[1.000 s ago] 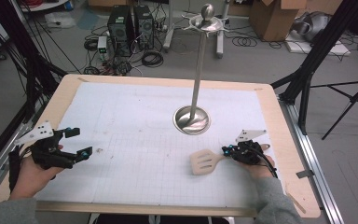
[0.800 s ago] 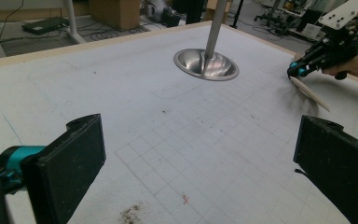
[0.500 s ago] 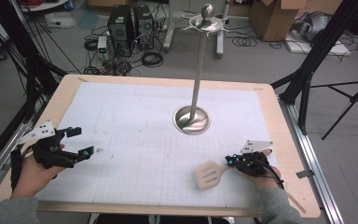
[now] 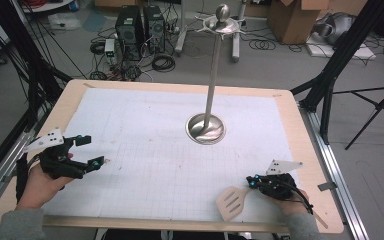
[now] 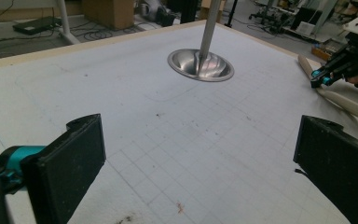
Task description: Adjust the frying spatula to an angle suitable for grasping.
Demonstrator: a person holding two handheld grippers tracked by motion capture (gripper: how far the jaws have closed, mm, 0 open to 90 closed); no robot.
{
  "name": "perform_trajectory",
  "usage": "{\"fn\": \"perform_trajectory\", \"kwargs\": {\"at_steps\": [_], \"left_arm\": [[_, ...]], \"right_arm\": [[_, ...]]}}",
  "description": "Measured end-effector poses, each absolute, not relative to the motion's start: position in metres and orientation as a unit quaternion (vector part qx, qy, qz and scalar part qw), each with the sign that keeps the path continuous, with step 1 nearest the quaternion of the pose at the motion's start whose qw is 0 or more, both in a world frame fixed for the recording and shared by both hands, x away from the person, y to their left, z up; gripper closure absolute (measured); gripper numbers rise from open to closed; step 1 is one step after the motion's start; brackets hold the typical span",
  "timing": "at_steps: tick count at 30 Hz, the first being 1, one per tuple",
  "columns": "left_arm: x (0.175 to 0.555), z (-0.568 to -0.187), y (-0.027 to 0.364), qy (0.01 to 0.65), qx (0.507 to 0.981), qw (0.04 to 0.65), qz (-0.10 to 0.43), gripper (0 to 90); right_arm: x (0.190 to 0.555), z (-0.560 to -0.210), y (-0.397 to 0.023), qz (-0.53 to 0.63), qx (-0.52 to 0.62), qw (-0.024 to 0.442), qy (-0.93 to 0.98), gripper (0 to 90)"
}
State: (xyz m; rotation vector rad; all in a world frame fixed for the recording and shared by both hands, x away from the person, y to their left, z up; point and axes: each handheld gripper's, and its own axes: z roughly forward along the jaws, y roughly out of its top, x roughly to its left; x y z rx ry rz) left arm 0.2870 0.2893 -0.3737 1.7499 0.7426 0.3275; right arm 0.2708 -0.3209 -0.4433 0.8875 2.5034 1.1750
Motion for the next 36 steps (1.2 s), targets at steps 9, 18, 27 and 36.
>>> {"fn": "perform_trajectory", "kwargs": {"at_steps": [9,18,27,36], "left_arm": [[0.291,-0.372,0.285,0.305,0.741,0.577,0.157,2.5],[0.295,-0.374,0.28,0.301,0.749,0.572,0.147,2.5],[0.295,-0.375,0.28,0.301,0.75,0.573,0.14,2.5],[0.292,-0.377,0.284,0.308,0.751,0.565,0.146,2.5]], "right_arm": [[0.259,-0.438,-0.372,0.424,0.373,0.168,0.808,90.0],[0.246,-0.452,-0.41,0.417,0.431,0.179,0.78,90.0],[0.257,-0.453,-0.4,0.4,0.42,0.177,0.795,90.0],[0.277,-0.447,-0.387,0.398,0.405,0.194,0.8,90.0]]}}
